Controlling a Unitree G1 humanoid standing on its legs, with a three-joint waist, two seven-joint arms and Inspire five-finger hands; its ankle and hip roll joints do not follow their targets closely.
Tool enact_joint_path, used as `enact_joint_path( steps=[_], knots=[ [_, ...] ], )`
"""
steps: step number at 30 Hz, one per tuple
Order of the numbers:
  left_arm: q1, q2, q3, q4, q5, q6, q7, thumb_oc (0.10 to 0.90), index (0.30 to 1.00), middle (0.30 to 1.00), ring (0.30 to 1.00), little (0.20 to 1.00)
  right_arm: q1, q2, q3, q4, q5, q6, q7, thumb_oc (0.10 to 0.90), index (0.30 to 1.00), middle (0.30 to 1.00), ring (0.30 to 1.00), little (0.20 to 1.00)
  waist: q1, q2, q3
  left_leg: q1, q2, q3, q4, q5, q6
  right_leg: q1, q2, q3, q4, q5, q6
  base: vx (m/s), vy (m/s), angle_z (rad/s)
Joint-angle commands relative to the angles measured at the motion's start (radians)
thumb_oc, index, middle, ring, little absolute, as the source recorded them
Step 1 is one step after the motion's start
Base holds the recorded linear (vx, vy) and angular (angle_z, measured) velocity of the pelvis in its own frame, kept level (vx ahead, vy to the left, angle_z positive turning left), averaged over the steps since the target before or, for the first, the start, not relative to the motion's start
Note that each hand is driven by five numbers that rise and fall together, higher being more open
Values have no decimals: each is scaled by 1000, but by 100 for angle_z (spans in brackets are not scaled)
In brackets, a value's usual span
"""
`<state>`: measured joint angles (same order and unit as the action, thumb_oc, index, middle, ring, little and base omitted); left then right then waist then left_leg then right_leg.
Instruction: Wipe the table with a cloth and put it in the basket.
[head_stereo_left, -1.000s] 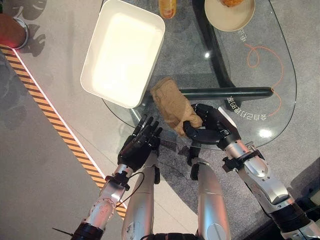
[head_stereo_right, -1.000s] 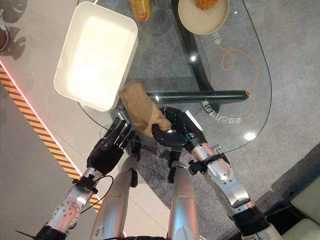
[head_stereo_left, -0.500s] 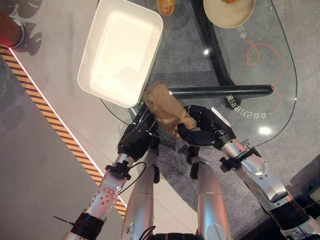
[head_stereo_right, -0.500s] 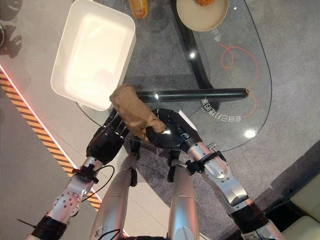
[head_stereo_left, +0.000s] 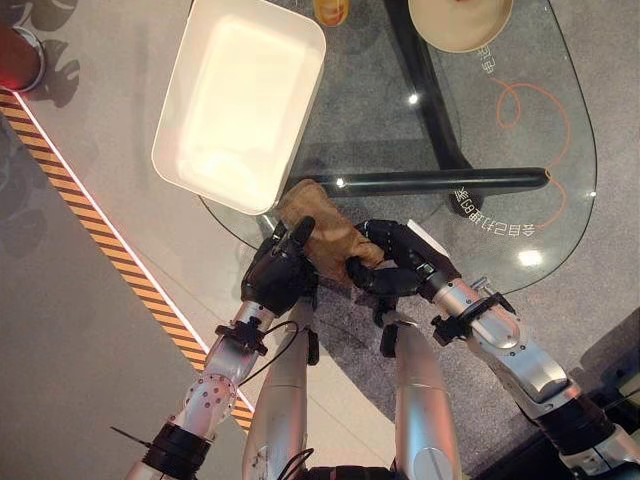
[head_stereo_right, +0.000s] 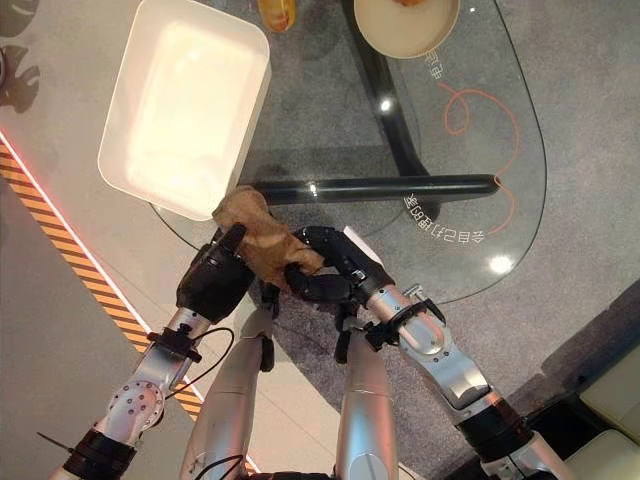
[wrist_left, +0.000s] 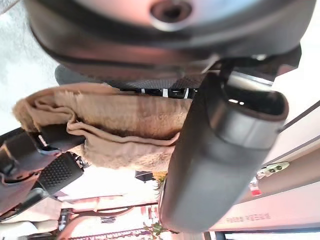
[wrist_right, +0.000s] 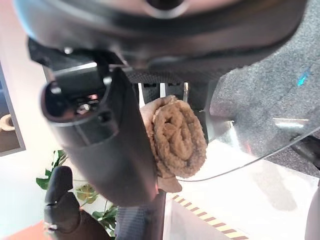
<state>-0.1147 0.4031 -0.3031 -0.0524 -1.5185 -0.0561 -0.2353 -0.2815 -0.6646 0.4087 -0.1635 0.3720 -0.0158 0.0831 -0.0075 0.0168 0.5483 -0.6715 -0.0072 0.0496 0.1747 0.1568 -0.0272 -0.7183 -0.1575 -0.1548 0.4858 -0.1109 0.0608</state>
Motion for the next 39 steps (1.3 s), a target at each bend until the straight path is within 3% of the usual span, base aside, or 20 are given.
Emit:
enact_joint_path(
  steps=[1,7,18,20,21,39],
  knots=[
    [1,-7,-17,-198,-12,-12,-125,800,900,900,900,900,-62,7,59,-216,-25,-54,55,100,300,300,300,200,-6,-14,-28,-2,-50,93,196,-212,17,38,65,-32,-181,127,24,0,0,0],
    [-10,-2,-15,-207,-13,-37,-127,800,900,900,900,900,-70,-8,83,-214,-52,-14,121,100,300,300,300,200,-3,-15,-28,1,-51,91,193,-211,17,38,64,-32,-180,127,25,0,0,0],
    [-18,-14,-7,-201,-5,-44,-91,800,900,900,900,900,-85,-6,87,-206,-51,-20,101,100,300,300,300,200,2,-22,-28,-1,-55,82,192,-210,16,37,66,-30,-180,129,27,0,0,0],
    [-16,-19,-3,-201,-4,-43,-80,383,542,542,542,483,-82,-2,85,-204,-57,-20,104,100,300,300,300,200,2,-22,-28,-1,-56,82,191,-210,16,37,66,-30,-182,129,27,0,0,0],
    [-13,-23,-3,-200,-5,-54,-78,100,300,300,300,200,-79,-3,83,-207,-57,-19,103,100,300,300,300,200,1,-22,-28,-2,-55,83,191,-210,16,36,66,-29,-181,129,27,0,0,0],
    [-6,-53,15,-190,-27,-59,-67,100,300,300,300,200,-71,18,63,-197,-87,-8,95,100,300,300,300,200,3,-27,-28,17,-59,83,174,-208,16,52,68,-31,-197,133,30,0,0,0]
  ],
)
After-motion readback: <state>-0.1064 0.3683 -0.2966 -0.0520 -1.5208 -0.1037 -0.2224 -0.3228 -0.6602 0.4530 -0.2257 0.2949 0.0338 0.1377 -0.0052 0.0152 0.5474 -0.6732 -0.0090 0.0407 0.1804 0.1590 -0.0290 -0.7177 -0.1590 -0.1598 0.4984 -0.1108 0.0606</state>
